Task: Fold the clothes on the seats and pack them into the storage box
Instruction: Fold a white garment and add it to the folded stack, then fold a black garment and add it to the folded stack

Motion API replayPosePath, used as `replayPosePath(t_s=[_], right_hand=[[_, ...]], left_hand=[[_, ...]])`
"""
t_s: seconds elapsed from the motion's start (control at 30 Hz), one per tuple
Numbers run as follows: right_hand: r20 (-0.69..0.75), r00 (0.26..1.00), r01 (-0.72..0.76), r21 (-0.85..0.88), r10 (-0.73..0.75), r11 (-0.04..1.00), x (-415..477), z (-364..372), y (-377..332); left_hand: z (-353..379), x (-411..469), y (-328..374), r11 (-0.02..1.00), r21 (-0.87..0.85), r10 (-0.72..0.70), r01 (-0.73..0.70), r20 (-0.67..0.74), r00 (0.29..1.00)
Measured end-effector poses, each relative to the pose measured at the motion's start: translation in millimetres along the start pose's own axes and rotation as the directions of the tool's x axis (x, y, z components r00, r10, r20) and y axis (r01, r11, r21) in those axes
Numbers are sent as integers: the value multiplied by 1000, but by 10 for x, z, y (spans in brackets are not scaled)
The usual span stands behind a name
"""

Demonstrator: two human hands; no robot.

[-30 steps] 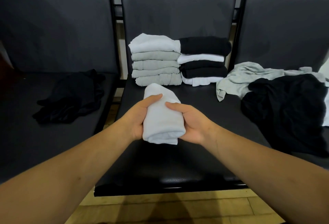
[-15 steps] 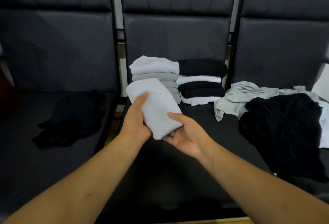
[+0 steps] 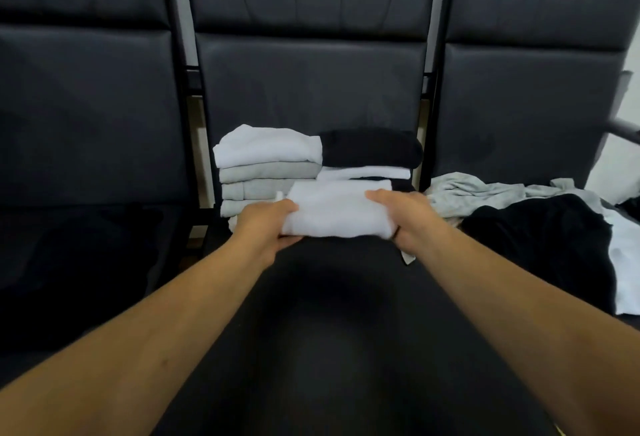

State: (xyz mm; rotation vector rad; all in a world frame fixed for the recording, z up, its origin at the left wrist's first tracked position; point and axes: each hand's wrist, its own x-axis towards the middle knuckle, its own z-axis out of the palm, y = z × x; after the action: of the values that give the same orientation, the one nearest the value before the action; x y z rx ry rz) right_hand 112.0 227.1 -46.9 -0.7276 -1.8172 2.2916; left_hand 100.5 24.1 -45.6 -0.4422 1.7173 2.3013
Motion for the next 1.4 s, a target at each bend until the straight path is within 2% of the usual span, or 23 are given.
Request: replayPosePath(t_s=[0.17,0.27,0.37,0.47,0.5,0.63,0.73,0.77,0.83,0.9,0.93,0.97,1.0,1.03,1.1,1.13,1.17,1.23,1.27,1.33,1.4], right_hand=[[65,989,-128,-110,136,986,257,458,466],[112,983,-130,-144,147,981,347,816,761],[103,994,17,-358,21,934,398,1025,979],[84,990,140,-547,-112,826,389,1028,1053],[98,989,151,-589,-115,794,360,1032,1074],[146,981,191,-635,-126,749,299,983,1127],[158,979,199,-642,-126,741,184,1024,1092],[149,978,208,-680,-145,704,114,1086,1080],[129,933,295,-808,-336,509,-32,1209,1024],[227,818,454,-819,-528,352,-263,1372,952],[327,782,540,-780,-530,317,-408,1498,927],[429,768,604,-732,-475,315,-552,1621,923],[517,756,647,-684,-402,337,-713,1781,948],[573,745,667,-645,-341,373,-824,1921,1007],[645,717,689,-602,-264,403,-979,2208,1213],[671,714,684,-606,-201,406,-1044,2346,1347],[685,720,662,-624,-117,415,-1090,2447,1472],[678,735,604,-657,3,452,-1166,2577,1681],[668,744,592,-663,4,458,-1200,2623,1756],[660,751,598,-656,-36,461,-1237,2652,1857],[667,742,588,-600,-66,542,-1272,2663,1866]], left_hand=[[-399,364,-169,998,62,-14,25,-170,985],[-733,558,-205,971,237,51,25,-311,949],[-1037,700,-261,880,475,198,-7,-355,914],[-1158,707,-302,843,536,182,36,-349,919],[-1206,698,-314,837,545,176,44,-345,922],[-1362,586,-337,786,617,229,25,-329,916],[-1465,490,-253,801,598,251,2,-339,907],[-1518,439,-193,825,565,242,-11,-335,911],[-1642,358,-63,807,587,287,-66,-292,913],[-1856,228,101,613,778,439,-140,-187,879],[-2015,160,174,471,870,520,-144,-142,843],[-2159,114,221,316,943,586,-105,-107,803],[-2351,79,246,185,983,606,-4,-111,788],[-2492,59,248,109,986,548,128,-167,820],[-2725,-24,185,90,941,314,326,-338,887],[-2833,-74,125,74,934,269,348,-355,895],[-2920,-93,64,61,943,289,326,-329,899],[-3077,-129,-18,77,971,389,228,-240,889],[-3122,-187,-2,135,976,394,169,-209,895],[-3121,-311,63,366,930,339,28,-161,927],[-3028,-477,184,596,796,307,-103,-107,946]])
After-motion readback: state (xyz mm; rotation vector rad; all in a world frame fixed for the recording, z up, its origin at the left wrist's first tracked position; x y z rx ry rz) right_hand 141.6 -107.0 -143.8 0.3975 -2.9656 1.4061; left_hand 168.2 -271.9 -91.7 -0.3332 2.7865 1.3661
